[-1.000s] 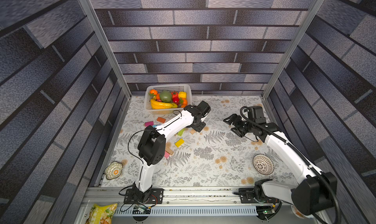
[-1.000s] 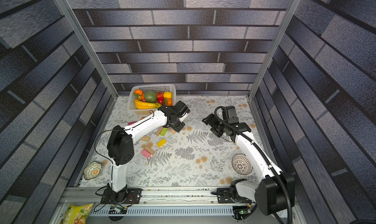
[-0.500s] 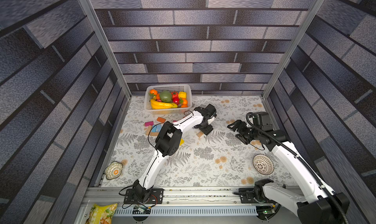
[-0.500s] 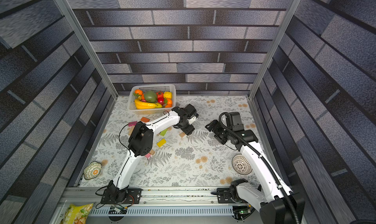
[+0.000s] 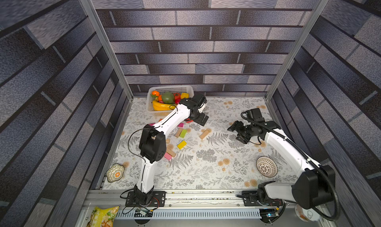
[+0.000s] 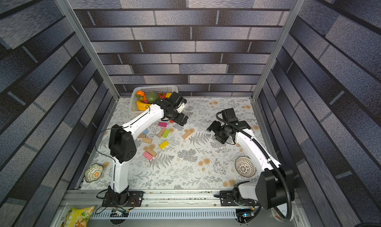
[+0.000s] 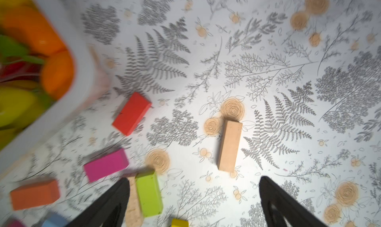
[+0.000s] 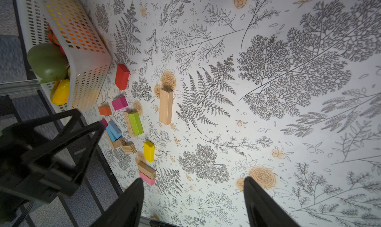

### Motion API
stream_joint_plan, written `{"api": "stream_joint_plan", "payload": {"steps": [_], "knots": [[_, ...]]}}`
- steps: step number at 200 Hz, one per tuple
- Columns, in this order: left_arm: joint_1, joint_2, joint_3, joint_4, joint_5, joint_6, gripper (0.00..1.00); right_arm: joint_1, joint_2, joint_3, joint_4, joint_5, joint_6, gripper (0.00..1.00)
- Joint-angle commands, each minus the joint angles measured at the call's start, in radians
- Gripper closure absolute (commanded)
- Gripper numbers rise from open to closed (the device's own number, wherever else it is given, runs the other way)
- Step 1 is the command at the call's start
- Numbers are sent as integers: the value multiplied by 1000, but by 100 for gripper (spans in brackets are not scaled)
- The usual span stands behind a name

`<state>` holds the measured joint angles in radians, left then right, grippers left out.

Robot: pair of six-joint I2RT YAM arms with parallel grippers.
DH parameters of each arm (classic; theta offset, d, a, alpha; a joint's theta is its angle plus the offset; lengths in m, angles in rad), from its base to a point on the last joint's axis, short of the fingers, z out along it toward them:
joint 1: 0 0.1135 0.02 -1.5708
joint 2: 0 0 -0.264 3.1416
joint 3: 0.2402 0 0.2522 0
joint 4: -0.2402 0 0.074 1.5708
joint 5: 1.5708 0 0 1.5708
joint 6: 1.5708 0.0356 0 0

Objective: Assemble the number 7 with building blocks
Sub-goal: Place the building block at the center of the board, then move the building block to the center of the board.

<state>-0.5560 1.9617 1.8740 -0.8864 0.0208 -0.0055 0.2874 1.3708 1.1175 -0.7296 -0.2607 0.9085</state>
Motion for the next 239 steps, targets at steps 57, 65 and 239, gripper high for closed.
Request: {"api": "stream_joint_plan", "payload": {"steps": [57, 65, 239], "knots": [[320, -522, -525, 3, 97, -223, 0, 219, 503, 380, -37, 82, 157, 24], [336, -543, -549, -5, 95, -222, 0, 226, 549, 416, -41, 80, 169, 24], [484, -667, -720, 16, 145, -310, 0, 294, 890, 655, -132, 131, 239, 76]]}}
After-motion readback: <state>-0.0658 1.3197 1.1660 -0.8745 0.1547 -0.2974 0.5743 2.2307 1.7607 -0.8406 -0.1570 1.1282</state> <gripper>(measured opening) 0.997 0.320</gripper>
